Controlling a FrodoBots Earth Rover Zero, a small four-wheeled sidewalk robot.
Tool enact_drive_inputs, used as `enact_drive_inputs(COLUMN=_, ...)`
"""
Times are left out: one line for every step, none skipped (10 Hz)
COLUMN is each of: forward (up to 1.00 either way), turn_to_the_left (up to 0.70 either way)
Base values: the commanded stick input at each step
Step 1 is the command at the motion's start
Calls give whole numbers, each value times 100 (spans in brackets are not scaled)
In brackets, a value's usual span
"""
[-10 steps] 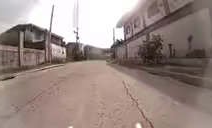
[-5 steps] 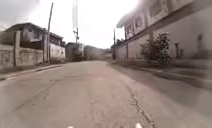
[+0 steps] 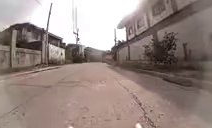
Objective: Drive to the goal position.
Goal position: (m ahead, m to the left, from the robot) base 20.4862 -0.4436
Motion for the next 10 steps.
enact_drive_inputs(forward=100, turn_to_the_left=0)
enact_drive_inputs(forward=100, turn_to_the_left=0)
enact_drive_inputs(forward=100, turn_to_the_left=0)
enact_drive_inputs(forward=100, turn_to_the_left=0)
enact_drive_inputs(forward=100, turn_to_the_left=0)
enact_drive_inputs(forward=100, turn_to_the_left=0)
enact_drive_inputs(forward=100, turn_to_the_left=0)
enact_drive_inputs(forward=100, turn_to_the_left=0)
enact_drive_inputs(forward=100, turn_to_the_left=0)
enact_drive_inputs(forward=100, turn_to_the_left=0)
